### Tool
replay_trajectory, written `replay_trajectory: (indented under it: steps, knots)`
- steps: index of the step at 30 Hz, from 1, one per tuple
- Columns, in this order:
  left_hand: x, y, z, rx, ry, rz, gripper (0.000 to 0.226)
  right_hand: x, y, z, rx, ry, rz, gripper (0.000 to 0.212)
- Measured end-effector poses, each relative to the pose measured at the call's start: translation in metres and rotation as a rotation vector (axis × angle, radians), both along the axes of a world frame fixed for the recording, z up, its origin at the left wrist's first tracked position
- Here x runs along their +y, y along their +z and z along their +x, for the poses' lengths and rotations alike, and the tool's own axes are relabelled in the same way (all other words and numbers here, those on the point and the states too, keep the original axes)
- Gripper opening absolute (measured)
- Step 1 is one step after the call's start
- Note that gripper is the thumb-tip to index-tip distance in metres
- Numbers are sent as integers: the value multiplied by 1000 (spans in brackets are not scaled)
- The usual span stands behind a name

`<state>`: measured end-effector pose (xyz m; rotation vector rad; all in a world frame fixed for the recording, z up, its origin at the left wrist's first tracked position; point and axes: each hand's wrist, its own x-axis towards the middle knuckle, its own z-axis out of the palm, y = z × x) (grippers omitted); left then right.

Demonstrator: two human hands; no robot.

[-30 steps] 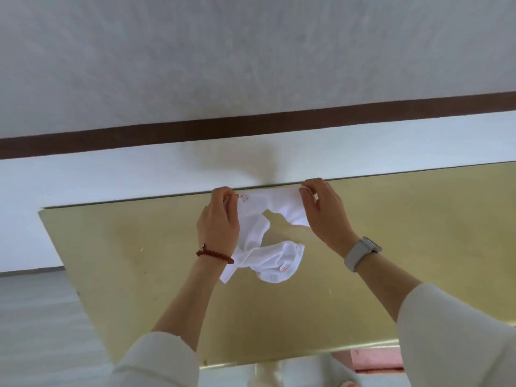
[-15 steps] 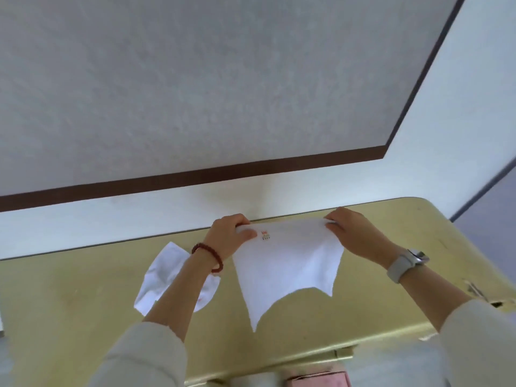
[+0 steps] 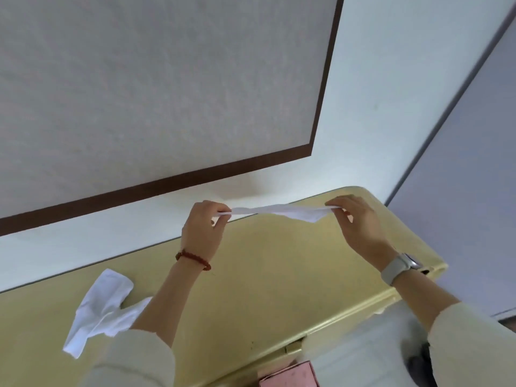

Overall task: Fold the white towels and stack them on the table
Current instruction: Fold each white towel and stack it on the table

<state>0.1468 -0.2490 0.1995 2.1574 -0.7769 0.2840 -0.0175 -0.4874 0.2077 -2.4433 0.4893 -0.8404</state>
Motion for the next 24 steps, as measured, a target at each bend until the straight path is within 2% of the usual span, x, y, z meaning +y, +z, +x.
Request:
replay_trajectory:
  steps: [4,9,12,15,18,24]
  knots:
    - [25,-73,-23,98,-58,180,8,25,-79,-40,105,31,0,15]
    - [56,-161,-51,409,-201,518,12,64,-177,-86,575,-18,230,19]
    - [64,-185,-54,596,-272,570,12,81,-199,-94,728,-58,326,23]
    - [63,-190,-44,742,-262,493,13,88,-198,-89,710,-140,413,25]
    - [54,-189,-25,857,-195,346,9,86,-188,-75,606,-213,499,23]
    - [13,-180,8,930,-137,134,9,64,-173,-30,371,-348,644,17]
